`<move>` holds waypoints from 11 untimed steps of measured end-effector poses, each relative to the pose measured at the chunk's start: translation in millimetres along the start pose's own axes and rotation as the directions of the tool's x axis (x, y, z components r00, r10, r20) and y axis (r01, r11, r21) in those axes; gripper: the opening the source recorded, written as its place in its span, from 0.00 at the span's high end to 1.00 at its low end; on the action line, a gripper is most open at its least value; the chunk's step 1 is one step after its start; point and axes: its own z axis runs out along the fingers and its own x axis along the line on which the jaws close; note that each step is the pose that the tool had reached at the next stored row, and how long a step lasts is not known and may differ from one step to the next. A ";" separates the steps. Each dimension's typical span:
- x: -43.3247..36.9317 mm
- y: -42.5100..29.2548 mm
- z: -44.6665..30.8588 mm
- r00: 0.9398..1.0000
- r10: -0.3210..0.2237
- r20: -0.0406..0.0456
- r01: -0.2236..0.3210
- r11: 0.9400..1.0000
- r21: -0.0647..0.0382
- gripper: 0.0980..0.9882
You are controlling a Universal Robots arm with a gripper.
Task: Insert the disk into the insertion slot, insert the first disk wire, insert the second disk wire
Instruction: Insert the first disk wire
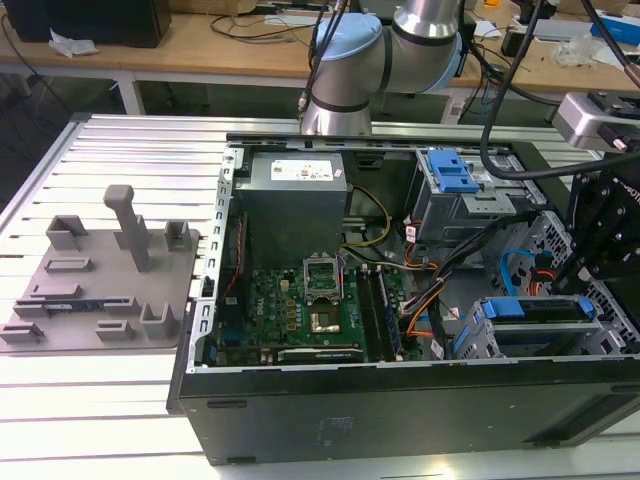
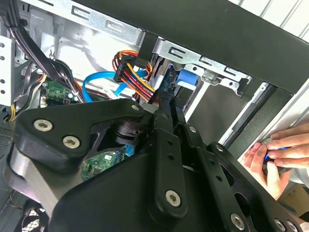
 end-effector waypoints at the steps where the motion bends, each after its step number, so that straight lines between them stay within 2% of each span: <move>1: 0.3 -0.1 0.1 1.000 0.000 0.000 0.000 1.000 0.002 0.93; 6: 5.3 -0.1 0.6 1.000 0.000 0.001 0.000 1.000 0.006 0.93; 11: 5.7 2.5 0.9 1.000 0.000 0.001 0.000 1.000 0.006 0.93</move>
